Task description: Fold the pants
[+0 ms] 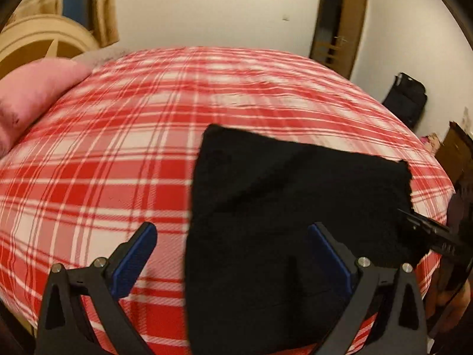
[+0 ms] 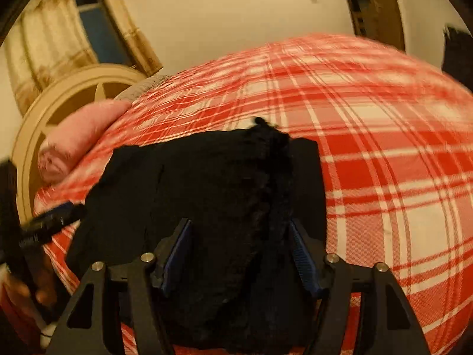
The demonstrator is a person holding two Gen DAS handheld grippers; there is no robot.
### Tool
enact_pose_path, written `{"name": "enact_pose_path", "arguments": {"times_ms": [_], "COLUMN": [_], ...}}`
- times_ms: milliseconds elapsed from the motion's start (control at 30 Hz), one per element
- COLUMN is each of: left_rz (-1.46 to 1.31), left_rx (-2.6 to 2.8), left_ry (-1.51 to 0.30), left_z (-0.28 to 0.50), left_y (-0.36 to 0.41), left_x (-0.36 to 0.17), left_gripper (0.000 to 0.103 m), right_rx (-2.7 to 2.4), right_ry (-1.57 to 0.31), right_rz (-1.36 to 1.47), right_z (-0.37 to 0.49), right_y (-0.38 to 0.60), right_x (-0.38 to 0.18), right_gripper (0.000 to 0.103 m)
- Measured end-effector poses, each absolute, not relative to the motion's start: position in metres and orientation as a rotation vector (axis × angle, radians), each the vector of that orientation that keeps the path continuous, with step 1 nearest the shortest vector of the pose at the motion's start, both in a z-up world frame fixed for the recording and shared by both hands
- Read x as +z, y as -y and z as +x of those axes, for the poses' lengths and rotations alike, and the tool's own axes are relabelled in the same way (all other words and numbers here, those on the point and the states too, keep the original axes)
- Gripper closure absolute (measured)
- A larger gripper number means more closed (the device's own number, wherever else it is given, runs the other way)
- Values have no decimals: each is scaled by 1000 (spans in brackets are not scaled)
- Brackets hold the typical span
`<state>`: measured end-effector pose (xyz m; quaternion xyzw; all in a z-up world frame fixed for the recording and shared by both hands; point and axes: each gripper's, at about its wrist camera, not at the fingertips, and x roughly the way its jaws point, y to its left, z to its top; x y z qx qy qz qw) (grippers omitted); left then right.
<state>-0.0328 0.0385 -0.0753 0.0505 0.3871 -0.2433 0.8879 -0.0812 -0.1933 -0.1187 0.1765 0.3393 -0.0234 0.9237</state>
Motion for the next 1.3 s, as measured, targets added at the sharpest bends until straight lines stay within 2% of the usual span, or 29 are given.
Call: {"name": "enact_pose_path", "arguments": {"times_ms": [33,133,233,367,467,600,800,1000,1167,1233,1267,1300], "left_rz": [105,92,35,-19,-23,35,203,119,123,142,146,145], "left_rx": [-497,-472,-446,-398,-381,-393,-337,-348,-336,-331,-331,-331], "left_ry": [-807,-815,-794,-767,-773,-824,-826,-858,-864,-861,-861,-863], "left_z": [-34,-31,-23,-10,-2,-7,-20,-13,-15,-17,-16,-16], "left_y": [-43,-50,-62,-77,-75,-54,-32,-42,-40,-38,-38,-38], "left_x": [-75,-73,-63,-49,-52,-77,-104,-107,-106,-105,-105,-105], "left_gripper": [0,0,0,0,0,0,0,0,0,0,0,0], "right_rx": [-18,-15,-5,-44,-16,2,-23,76,253,292,307,309], "right_ry": [-704,-713,-666,-611,-686,-686,-687,-511,-610,-677,-703,-718], "right_rz": [368,287,200,106,128,264,356,185,132,110,99,90], "right_z": [-80,-77,-81,-89,-81,-87,-92,-72,4,35,48,57], "right_y": [192,184,179,186,201,221,235,179,118,95,85,76], "right_x": [-118,-108,-87,-69,-89,-117,-104,-33,-41,-55,-61,-65], "right_gripper": [68,81,87,87,86,77,57,57,58,74,79,79]}}
